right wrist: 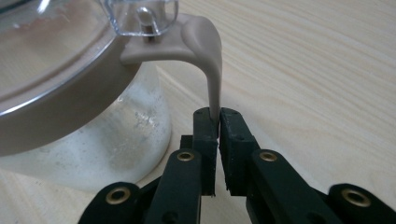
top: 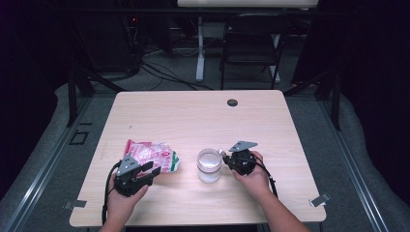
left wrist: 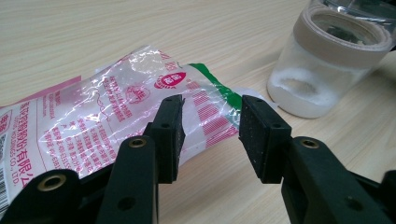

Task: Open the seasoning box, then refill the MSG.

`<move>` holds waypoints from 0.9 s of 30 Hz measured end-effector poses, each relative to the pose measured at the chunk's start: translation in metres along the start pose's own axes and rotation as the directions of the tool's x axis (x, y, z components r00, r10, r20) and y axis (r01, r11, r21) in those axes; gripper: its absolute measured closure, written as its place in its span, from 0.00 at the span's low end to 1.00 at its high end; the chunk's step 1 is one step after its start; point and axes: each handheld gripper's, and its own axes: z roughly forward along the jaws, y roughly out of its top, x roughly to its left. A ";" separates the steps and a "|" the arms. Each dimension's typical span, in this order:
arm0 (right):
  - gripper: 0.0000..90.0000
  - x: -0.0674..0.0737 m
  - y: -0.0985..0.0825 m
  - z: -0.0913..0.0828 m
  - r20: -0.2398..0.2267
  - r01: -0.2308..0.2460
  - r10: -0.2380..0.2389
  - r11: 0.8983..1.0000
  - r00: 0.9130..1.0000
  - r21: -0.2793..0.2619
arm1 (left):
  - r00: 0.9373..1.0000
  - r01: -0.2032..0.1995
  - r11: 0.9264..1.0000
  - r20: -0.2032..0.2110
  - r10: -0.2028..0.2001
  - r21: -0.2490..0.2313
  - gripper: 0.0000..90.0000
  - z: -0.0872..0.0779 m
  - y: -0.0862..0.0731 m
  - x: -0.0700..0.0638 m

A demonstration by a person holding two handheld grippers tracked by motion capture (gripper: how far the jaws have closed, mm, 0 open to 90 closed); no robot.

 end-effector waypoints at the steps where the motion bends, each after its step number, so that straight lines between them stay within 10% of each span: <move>1: 0.95 0.001 0.000 -0.001 0.002 -0.003 0.003 1.000 1.000 0.005 | 1.000 0.003 1.000 -0.001 -0.003 -0.003 0.66 0.000 0.000 0.000; 16: 0.93 0.022 -0.013 -0.018 0.044 -0.054 0.053 0.998 0.998 0.026 | 0.999 -0.029 0.999 0.033 0.030 -0.023 0.65 0.013 0.013 -0.002; 27: 0.86 0.038 -0.022 -0.045 -0.042 -0.051 0.051 0.999 0.998 0.005 | 0.997 -0.059 0.998 0.044 0.060 -0.027 0.66 0.026 0.023 -0.008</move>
